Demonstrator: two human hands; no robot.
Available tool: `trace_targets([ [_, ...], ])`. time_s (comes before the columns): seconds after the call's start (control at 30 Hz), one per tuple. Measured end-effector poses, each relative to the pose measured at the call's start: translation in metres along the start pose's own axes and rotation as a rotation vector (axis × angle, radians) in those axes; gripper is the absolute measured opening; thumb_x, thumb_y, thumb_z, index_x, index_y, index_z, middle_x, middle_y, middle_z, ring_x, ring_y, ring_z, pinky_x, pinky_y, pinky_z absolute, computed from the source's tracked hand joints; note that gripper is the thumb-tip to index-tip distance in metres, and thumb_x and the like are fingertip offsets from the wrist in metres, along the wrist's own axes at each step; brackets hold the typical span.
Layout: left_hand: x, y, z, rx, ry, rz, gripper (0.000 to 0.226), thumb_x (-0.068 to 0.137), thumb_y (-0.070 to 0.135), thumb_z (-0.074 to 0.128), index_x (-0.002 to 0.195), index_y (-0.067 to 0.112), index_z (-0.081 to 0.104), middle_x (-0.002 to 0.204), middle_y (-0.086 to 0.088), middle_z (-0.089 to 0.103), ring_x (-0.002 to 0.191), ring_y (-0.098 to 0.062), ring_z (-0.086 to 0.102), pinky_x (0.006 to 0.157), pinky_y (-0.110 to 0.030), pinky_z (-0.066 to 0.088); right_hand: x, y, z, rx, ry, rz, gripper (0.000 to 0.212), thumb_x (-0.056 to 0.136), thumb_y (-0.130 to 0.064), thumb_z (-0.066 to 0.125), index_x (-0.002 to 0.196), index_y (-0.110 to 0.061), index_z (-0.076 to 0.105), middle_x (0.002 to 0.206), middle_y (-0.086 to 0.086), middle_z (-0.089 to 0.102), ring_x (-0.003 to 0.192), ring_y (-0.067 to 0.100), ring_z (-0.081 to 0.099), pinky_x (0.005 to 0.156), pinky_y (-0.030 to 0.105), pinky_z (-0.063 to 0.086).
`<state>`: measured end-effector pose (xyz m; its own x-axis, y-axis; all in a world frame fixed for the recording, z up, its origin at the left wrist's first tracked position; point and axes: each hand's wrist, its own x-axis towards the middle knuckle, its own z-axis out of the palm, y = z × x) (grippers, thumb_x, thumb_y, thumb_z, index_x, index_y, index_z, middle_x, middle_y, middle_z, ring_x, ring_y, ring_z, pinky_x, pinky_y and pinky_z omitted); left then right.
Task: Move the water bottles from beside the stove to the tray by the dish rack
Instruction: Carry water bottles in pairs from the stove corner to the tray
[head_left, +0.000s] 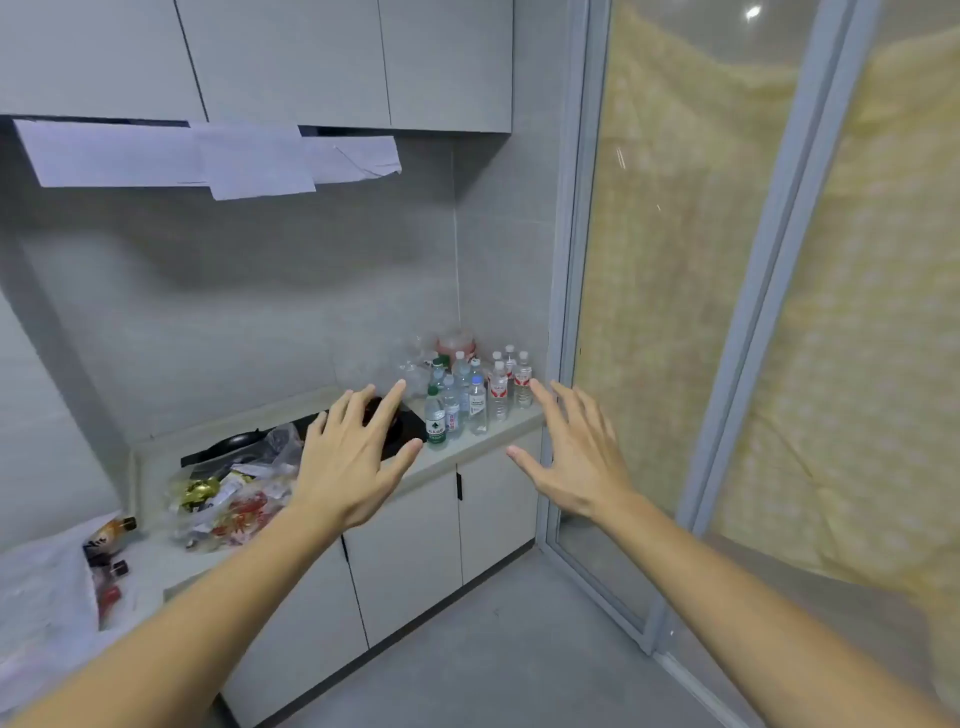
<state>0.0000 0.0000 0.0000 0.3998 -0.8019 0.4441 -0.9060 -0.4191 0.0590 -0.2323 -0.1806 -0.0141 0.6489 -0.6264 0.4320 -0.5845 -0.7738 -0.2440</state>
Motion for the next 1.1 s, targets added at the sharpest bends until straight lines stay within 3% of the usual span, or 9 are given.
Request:
trace_targets([
  [0.23, 0.075, 0.011, 0.081, -0.026, -0.063, 0.018, 0.080, 0.094, 0.073, 0.017, 0.166, 0.037, 0.017, 0.163, -0.009, 0.038, 0.154, -0.034, 0.030, 0.120, -0.055, 0.030, 0.070, 0.047, 0.047, 0.007, -0.021, 0.046, 0.095, 0.090, -0.080, 0.036, 0.168, -0.034, 0.008, 0.173, 0.005, 0.023, 0.160, 0.032, 0.018, 0.127, 0.057, 0.025],
  [0.47, 0.192, 0.001, 0.162, -0.053, -0.055, 0.044, 0.077, 0.098, 0.070, 0.022, 0.165, 0.034, 0.021, 0.150, -0.010, 0.047, 0.143, -0.032, 0.040, 0.115, -0.055, 0.037, 0.170, 0.108, 0.103, -0.026, -0.046, 0.046, 0.093, 0.091, -0.079, 0.040, 0.166, -0.033, 0.013, 0.170, 0.005, 0.028, 0.157, 0.032, 0.024, 0.125, 0.056, 0.029],
  [0.8, 0.350, -0.010, 0.251, -0.067, -0.135, 0.077, 0.082, 0.094, 0.074, 0.015, 0.166, 0.035, 0.015, 0.158, -0.011, 0.040, 0.146, -0.032, 0.039, 0.112, -0.053, 0.037, 0.302, 0.187, 0.174, -0.020, -0.055, 0.113, 0.093, 0.090, -0.078, 0.038, 0.166, -0.029, 0.018, 0.169, 0.009, 0.031, 0.155, 0.033, 0.027, 0.124, 0.056, 0.031],
  [0.9, 0.390, -0.002, 0.282, -0.092, -0.149, 0.078, 0.079, 0.096, 0.073, 0.021, 0.166, 0.035, 0.015, 0.159, -0.012, 0.039, 0.148, -0.032, 0.036, 0.113, -0.055, 0.038, 0.335, 0.216, 0.200, -0.023, -0.071, 0.101, 0.093, 0.090, -0.078, 0.038, 0.166, -0.027, 0.022, 0.167, 0.009, 0.034, 0.154, 0.036, 0.031, 0.120, 0.059, 0.035],
  [1.1, 0.458, 0.012, 0.353, -0.090, -0.189, 0.044, 0.081, 0.095, 0.073, 0.020, 0.163, 0.031, 0.023, 0.153, -0.012, 0.043, 0.144, -0.035, 0.039, 0.116, -0.055, 0.036, 0.405, 0.275, 0.250, 0.033, -0.074, 0.050, 0.089, 0.093, -0.069, 0.055, 0.166, -0.026, 0.027, 0.168, 0.008, 0.034, 0.155, 0.034, 0.029, 0.122, 0.055, 0.034],
])
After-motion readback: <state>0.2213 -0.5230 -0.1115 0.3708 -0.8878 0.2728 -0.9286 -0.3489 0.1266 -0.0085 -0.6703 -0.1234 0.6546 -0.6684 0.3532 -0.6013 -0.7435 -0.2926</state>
